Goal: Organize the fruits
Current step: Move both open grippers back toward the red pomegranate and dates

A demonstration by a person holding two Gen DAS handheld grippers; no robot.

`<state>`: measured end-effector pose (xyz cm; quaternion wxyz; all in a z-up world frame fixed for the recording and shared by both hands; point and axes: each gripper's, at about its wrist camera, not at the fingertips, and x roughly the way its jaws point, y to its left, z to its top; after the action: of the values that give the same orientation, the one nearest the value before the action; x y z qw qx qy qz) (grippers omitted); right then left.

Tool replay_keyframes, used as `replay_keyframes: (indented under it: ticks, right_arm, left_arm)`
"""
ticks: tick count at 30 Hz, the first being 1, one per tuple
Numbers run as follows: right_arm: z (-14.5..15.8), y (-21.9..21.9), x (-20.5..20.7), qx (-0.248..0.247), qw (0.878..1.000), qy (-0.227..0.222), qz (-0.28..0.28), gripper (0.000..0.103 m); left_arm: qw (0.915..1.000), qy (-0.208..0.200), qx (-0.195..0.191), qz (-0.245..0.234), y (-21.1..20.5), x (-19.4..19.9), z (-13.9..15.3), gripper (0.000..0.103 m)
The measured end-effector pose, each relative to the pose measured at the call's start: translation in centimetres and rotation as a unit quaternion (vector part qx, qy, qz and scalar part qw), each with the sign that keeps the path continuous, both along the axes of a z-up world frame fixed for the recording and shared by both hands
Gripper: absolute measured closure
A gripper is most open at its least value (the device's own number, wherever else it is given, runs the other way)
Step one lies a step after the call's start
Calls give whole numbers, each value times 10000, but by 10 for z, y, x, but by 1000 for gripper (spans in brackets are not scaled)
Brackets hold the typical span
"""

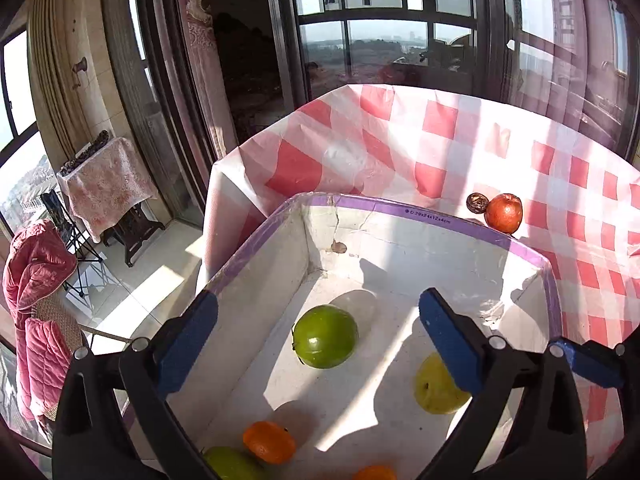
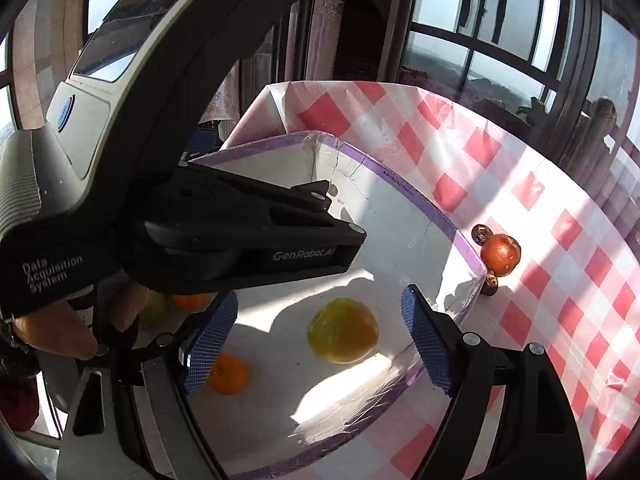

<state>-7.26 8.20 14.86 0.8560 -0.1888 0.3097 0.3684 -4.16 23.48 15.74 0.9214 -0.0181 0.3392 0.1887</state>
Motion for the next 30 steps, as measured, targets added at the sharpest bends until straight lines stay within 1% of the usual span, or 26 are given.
replay_keyframes:
  ticks: [2,3,6,8,11,13,16,19,22,24,26,28,29,30]
  right_arm:
    - [14,-20,-5,435,9981,-404,-168,21]
    - [19,-36,-5,689,9959,-551,-223,16]
    - [25,-88,1,1393,9856,-777,-557,16]
    - [21,-123,9,1759,9771,-814,-881,16]
    - [4,-171,25,2183,9619,-705,-1486,16]
    - [-11,-200,40,2281,9537,-508,-1895,16]
    - [-40,-232,67,2008,9456,-83,-2560,16]
    - [-70,-259,84,1845,9327,346,-3081,16]
    - [-93,-277,92,1825,9221,572,-3363,16]
    - [-104,-277,97,1506,9217,524,-3536,16]
    - [-116,-279,104,1466,9197,650,-3585,16]
    - [-122,-283,112,1491,9146,747,-3683,16]
    - [-123,-285,116,1449,9115,731,-3780,16]
    - [-123,-286,121,1411,9073,686,-3902,16]
  left_arm:
    - [9983,-553,165,-83,-26,4,26,2]
    - [9959,-857,262,-145,-47,1,36,2]
    - [9852,-1598,475,-411,-93,-10,61,2]
    - [9783,-1898,515,-657,-125,-16,71,2]
    - [9729,-2038,381,-1024,-168,-13,69,2]
    - [9715,-1998,196,-1259,-196,-7,59,2]
    - [9723,-1791,-30,-1500,-231,4,32,2]
    - [9762,-1283,-269,-1727,-254,25,-10,2]
    - [9809,-760,-392,-1749,-267,50,-56,2]
    - [9813,-538,-708,-1706,-262,60,-79,2]
    - [9826,-375,-891,-1589,-257,71,-91,2]
    - [9828,-330,-1067,-1469,-249,79,-100,2]
    - [9823,-307,-1153,-1445,-245,83,-103,2]
    - [9832,-245,-1159,-1391,-240,88,-107,2]
